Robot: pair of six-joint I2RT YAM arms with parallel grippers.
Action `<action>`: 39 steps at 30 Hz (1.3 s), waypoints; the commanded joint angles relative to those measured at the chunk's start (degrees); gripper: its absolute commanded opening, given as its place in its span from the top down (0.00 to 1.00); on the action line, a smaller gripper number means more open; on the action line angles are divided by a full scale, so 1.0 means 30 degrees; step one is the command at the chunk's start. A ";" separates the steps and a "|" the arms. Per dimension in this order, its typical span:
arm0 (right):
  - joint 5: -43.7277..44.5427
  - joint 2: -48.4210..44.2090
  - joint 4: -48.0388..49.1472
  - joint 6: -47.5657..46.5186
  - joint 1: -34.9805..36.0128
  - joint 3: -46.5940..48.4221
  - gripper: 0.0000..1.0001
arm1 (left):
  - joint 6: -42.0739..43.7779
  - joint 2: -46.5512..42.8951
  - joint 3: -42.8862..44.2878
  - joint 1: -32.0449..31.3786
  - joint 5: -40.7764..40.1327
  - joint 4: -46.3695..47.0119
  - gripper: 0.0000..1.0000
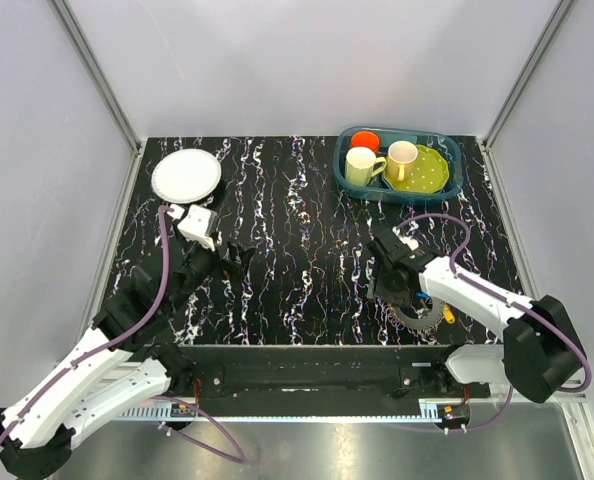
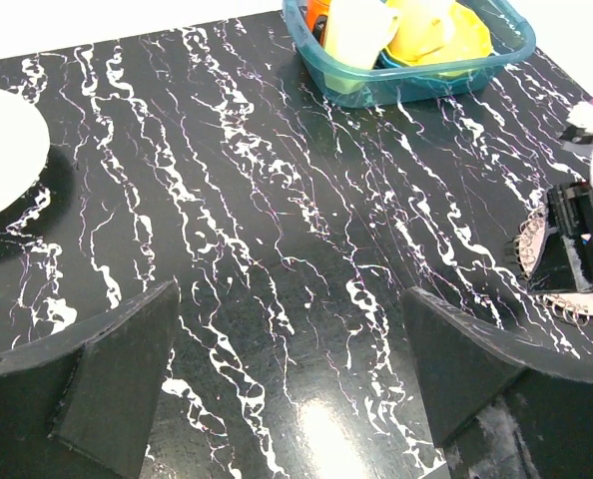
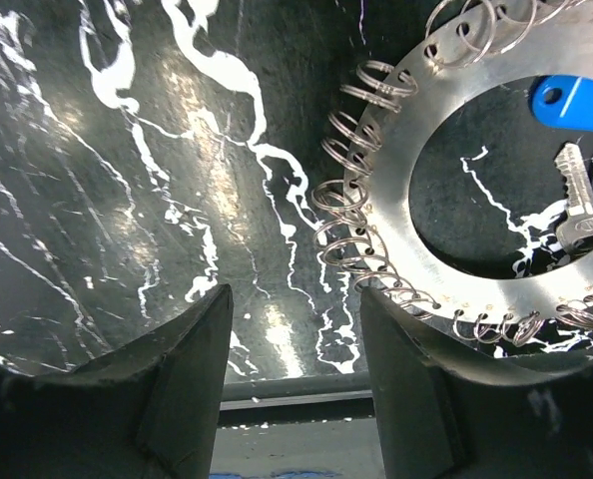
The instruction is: Remove the keys from the keyring
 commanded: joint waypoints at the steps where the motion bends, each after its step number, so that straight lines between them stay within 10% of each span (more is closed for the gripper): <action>1: -0.0631 0.0250 0.1636 -0.1037 -0.0213 -0.0970 0.40 | 0.0658 -0.0023 -0.0121 -0.0043 0.1525 0.1046 0.05; 28: -0.3736 0.3414 0.4304 -0.3704 -0.0390 0.1488 0.58 | 0.0687 -0.0023 0.0026 -0.0043 0.1648 0.0812 0.03; 39: 0.2386 0.5142 -0.0736 -0.0191 -0.0477 0.3308 0.57 | 0.0687 0.0153 0.0026 -0.0043 0.1677 0.0841 0.03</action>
